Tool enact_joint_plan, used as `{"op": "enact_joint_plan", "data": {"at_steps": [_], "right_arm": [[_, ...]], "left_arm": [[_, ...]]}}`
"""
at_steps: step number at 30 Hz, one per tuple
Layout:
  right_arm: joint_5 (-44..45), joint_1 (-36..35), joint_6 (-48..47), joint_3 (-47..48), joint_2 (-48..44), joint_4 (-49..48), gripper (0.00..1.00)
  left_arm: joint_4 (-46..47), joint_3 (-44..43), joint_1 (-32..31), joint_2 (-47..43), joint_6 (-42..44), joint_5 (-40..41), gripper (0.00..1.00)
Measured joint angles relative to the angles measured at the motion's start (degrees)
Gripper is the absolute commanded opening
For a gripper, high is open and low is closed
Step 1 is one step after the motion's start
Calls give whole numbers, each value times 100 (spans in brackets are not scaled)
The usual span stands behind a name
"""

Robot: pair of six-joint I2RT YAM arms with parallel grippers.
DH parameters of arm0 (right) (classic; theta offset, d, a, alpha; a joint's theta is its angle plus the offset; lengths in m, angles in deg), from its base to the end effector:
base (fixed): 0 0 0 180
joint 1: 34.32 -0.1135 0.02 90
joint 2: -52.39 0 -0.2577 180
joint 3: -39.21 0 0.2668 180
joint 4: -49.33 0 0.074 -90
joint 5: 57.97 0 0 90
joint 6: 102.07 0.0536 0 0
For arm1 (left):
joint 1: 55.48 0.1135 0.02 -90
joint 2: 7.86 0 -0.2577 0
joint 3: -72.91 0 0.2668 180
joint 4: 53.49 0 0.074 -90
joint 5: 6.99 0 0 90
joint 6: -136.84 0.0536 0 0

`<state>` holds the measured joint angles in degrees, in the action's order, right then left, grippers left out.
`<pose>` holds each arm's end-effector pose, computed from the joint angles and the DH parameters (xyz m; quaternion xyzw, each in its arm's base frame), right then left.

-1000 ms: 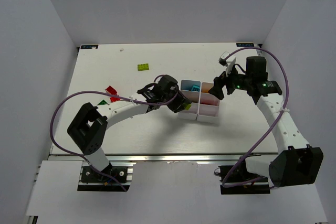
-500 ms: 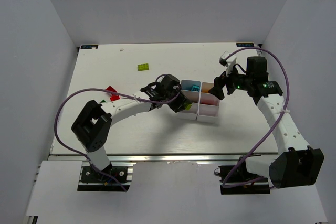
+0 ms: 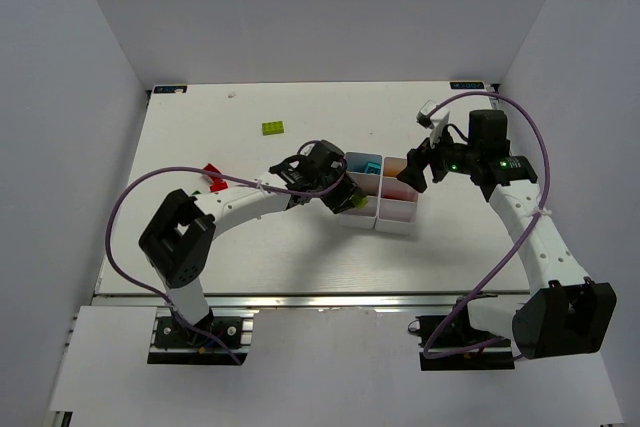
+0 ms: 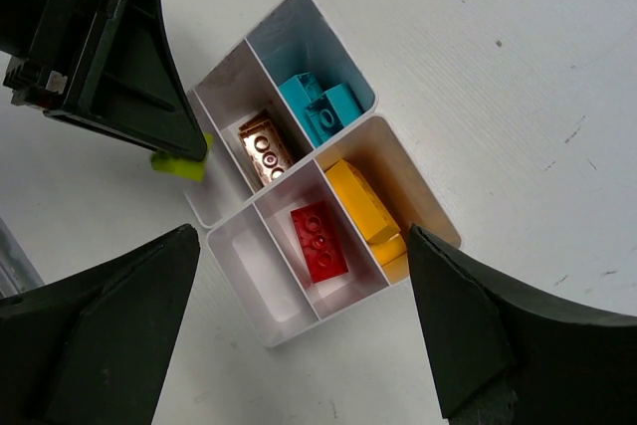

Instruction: Sort the legos into containers by color

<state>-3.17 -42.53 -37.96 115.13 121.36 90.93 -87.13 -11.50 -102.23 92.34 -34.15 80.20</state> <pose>0.2819 0.0719 0.3193 -0.3818 0.7659 0.1966 0.4786 0.2758 -0.2970 0.1977 -0.2679 0.8987 -0.3213 0.1320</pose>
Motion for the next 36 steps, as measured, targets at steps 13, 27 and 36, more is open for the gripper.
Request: {"op": "enact_joint_plan", "data": {"at_steps": [13,27,36], "right_arm": [[-63,0,2,0,0,0,89],[-1300,-4,-1051,7,0,610,88],[-1637,-323,-1126,20,55,496,84]], "left_arm": [[-55,-83,0,59,-11,66,52],[-1095,-295,85,-1078,612,1189,9],[-1572,501,2273,-2798,1884,986,71]]}}
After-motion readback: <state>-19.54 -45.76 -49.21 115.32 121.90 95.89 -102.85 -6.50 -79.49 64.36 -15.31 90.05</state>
